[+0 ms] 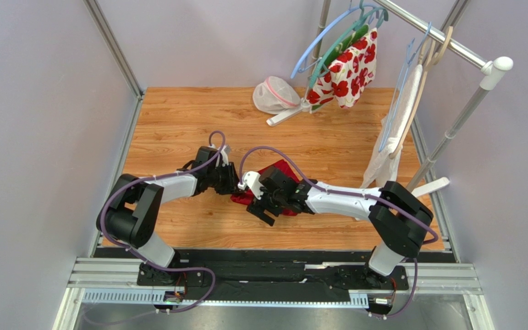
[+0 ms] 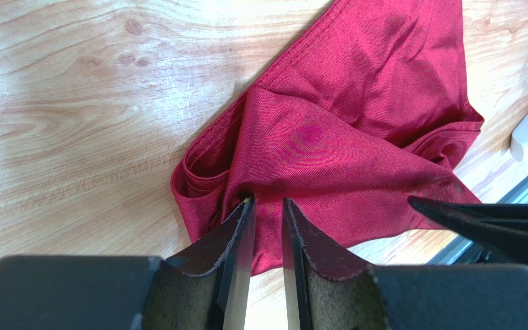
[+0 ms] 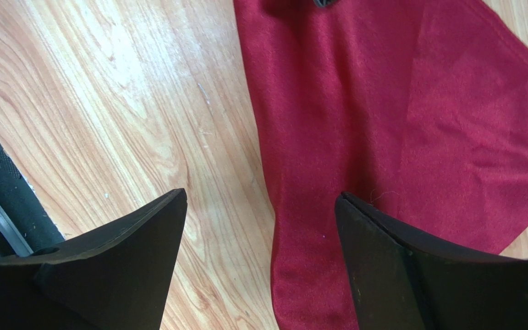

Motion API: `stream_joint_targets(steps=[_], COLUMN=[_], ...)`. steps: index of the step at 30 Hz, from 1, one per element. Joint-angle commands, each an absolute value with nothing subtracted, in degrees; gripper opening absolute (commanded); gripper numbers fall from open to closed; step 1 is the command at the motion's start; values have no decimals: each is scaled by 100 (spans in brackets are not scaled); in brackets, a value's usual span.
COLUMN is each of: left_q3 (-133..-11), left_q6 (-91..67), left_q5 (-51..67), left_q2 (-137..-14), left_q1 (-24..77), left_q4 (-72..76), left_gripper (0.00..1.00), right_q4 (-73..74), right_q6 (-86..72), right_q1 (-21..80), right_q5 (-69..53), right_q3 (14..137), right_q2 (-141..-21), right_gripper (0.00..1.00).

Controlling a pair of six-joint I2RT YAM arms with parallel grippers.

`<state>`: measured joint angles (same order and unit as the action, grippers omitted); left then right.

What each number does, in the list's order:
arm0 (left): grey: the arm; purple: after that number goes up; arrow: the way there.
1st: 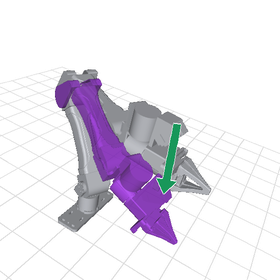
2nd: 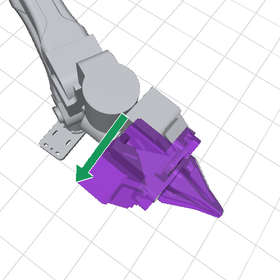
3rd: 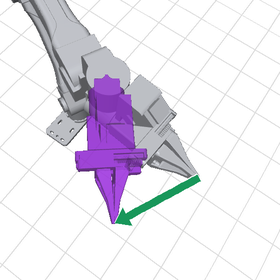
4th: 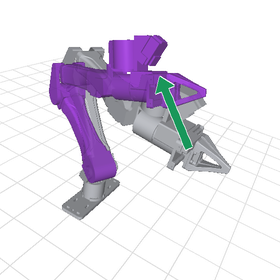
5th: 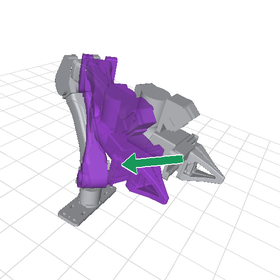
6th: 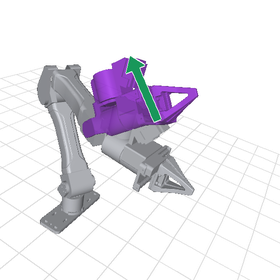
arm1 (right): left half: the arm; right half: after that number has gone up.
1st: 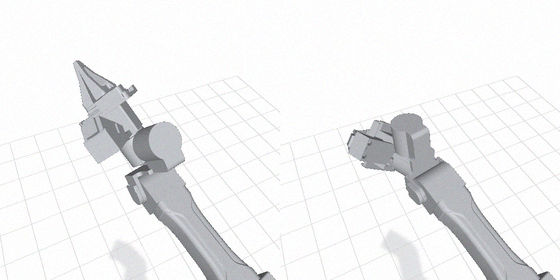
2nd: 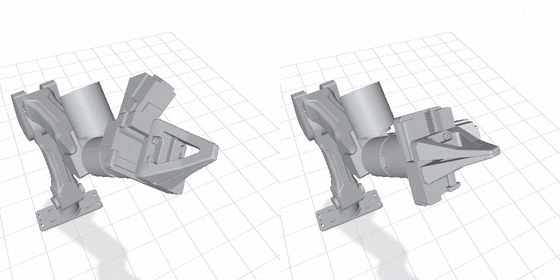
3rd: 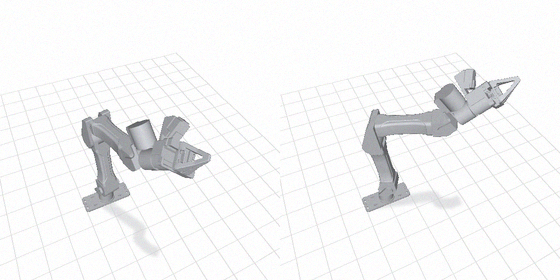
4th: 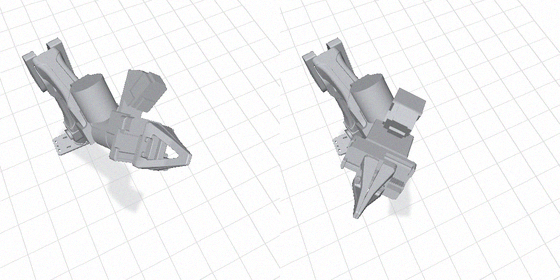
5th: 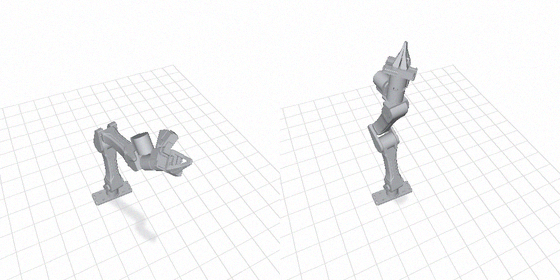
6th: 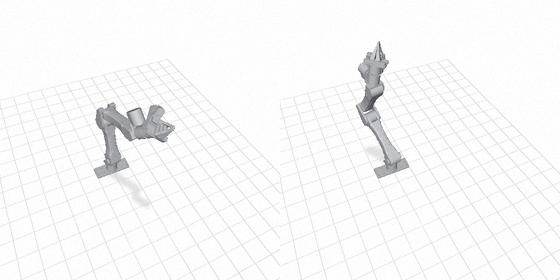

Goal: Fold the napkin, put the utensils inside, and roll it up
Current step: Roll the napkin with the utensil

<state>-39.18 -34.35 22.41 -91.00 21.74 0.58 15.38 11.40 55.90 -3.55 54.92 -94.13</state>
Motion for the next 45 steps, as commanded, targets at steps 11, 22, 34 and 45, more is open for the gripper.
stream_joint_targets(steps=[11,22,34,45], left_q3=[-3771,-3954,-3307,-2549], left_q6=[-3120,-3103,-3076,-3059], left_q5=[1811,1767,597,1309], left_q2=[-9316,-8764,-6269,-5731], left_q1=[2180,2180,2162,2162], left_q4=[-677,-877,-1513,-511], left_gripper=[31,48,55,56], right_q4=[1678,2864,3305,3629], right_q6=[1231,1143,748,466], right_q1=[5309,5107,4598,3929], right_q5=[-324,-1835,-4127,-5722], right_q3=[6213,6530,6732,7391], right_q2=[-10371,-10924,-11714,-12779], right_gripper=[79,24,11,0])
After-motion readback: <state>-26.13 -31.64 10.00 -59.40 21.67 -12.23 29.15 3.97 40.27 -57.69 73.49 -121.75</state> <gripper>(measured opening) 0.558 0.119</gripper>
